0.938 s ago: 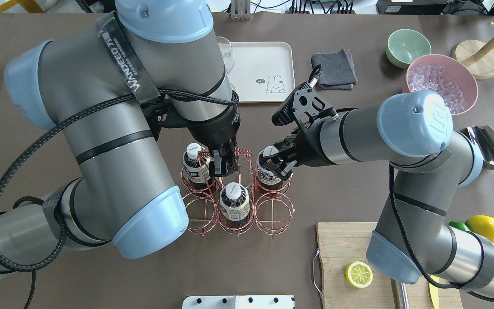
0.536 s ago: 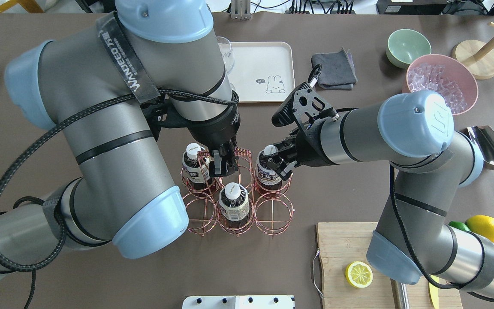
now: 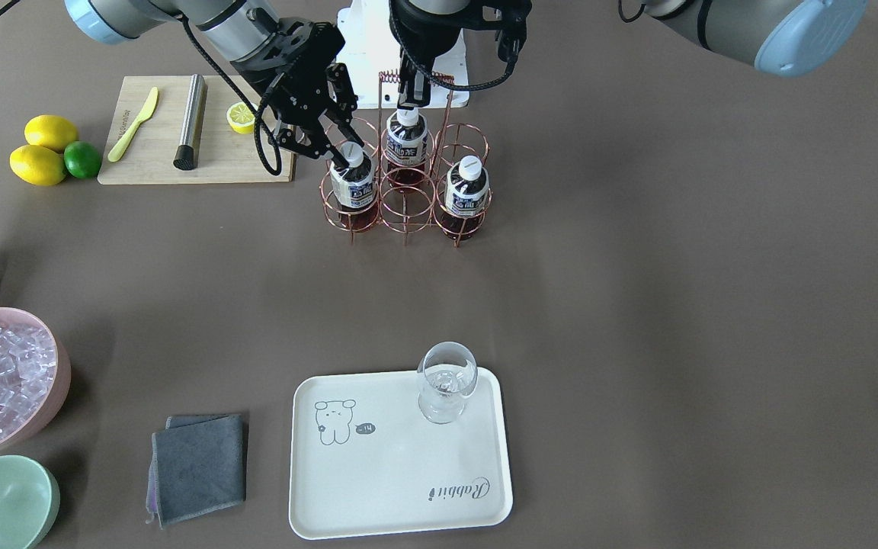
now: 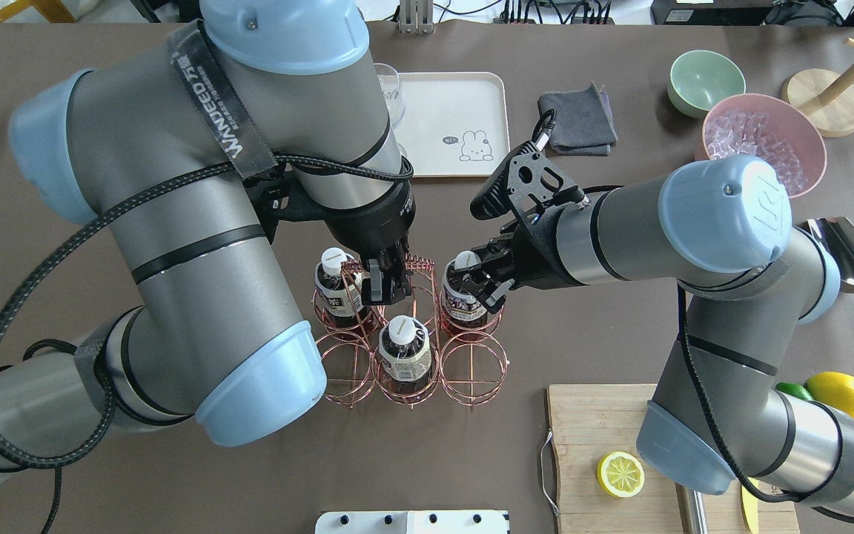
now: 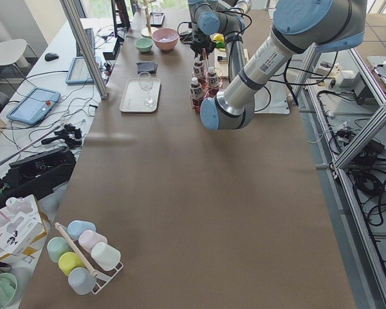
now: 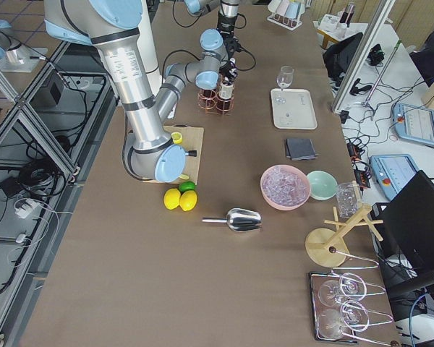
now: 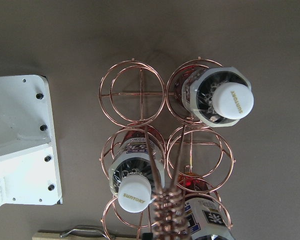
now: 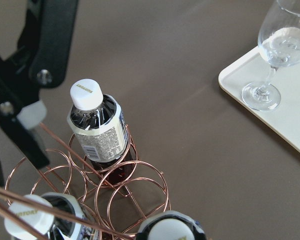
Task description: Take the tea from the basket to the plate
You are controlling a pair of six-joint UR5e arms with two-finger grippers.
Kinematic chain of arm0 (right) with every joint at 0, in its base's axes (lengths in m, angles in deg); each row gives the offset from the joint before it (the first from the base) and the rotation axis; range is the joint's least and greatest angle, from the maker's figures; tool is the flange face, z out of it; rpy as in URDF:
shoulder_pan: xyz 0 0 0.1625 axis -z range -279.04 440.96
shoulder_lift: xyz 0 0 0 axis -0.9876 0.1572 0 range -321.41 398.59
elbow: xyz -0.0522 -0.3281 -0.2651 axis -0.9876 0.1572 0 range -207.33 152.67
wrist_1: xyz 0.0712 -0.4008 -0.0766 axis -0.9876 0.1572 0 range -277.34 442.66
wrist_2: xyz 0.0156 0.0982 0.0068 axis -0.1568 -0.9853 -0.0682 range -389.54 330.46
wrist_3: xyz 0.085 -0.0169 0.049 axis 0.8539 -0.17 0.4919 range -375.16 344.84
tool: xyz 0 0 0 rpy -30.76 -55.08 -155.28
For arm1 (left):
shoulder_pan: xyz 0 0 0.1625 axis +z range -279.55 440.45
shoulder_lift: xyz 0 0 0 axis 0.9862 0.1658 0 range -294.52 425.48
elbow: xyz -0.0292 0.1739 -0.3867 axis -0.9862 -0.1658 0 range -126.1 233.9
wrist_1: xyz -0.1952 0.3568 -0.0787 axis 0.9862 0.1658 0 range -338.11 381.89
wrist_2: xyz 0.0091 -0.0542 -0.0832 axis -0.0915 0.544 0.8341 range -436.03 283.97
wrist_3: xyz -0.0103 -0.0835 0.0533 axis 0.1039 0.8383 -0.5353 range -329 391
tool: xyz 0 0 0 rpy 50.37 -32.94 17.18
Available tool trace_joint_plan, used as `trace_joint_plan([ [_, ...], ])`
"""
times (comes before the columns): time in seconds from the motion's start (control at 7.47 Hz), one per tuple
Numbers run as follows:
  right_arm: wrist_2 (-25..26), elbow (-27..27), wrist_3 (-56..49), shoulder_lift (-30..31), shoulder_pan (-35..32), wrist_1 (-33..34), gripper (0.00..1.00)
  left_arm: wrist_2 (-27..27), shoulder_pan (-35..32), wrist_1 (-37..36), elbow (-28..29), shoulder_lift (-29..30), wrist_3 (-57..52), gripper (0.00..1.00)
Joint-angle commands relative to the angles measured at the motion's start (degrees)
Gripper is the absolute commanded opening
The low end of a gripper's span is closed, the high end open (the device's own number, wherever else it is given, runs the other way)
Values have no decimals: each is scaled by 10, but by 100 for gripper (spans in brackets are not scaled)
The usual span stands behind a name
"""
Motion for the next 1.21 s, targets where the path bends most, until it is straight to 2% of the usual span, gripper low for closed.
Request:
trace_joint_plan([
  [0.0,-10,-15,-9,2,0,1,0,1,0,0,-1,0,0,0],
  [0.54,-30,-37,-20,5,-1,7,0,2,0,0,-1,0,0,0],
  [0.94,-36,-62,-39,5,-12,45,0,2,0,0,-2,1,0,0],
  [1.07,-54,-62,-39,4,-25,48,0,2,0,0,-2,1,0,0],
])
